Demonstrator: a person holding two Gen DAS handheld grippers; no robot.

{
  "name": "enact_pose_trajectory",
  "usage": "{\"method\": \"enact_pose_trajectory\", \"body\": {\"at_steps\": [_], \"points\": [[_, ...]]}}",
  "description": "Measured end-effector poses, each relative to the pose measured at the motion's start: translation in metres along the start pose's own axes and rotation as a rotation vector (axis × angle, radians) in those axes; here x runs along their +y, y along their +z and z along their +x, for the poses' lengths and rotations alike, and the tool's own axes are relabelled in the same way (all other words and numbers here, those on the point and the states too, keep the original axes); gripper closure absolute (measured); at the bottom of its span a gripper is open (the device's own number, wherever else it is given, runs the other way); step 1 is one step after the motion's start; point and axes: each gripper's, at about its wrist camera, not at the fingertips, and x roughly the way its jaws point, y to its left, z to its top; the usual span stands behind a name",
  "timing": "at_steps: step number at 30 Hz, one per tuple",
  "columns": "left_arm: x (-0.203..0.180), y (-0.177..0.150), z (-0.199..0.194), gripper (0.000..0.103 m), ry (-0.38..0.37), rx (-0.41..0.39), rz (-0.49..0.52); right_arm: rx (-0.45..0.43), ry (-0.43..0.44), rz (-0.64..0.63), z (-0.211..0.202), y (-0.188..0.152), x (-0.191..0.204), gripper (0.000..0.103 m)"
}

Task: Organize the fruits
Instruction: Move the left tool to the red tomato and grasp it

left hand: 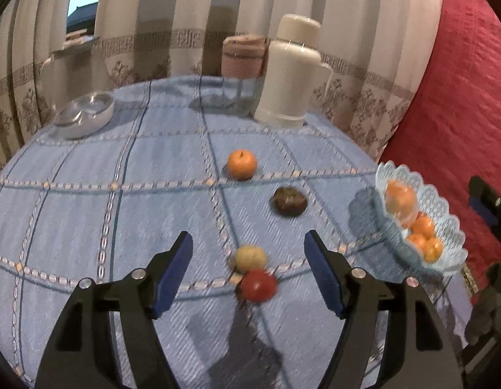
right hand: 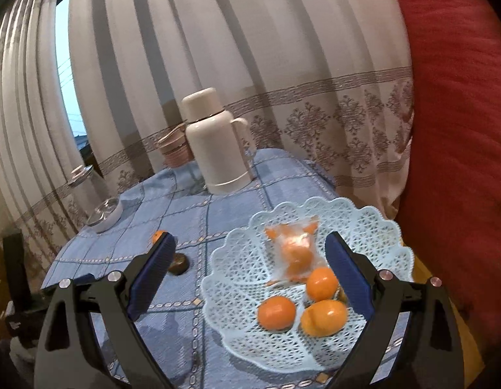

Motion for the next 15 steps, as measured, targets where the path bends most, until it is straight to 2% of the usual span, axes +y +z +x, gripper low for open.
{"method": "enact_pose_trajectory", "body": {"at_steps": [11,15], "points": [[0.004,-0.019,0.017,0.034,-0.012,0.071,-0.005,0.045,0.019,-0.051,0.005,-0.016,0.030,0.008],[0.003,-0.021,0.022,0.041,-0.021,0.095,-0.002,0.065,0.029,-0.054,0.007,-0.022,0.037,0.008]]}}
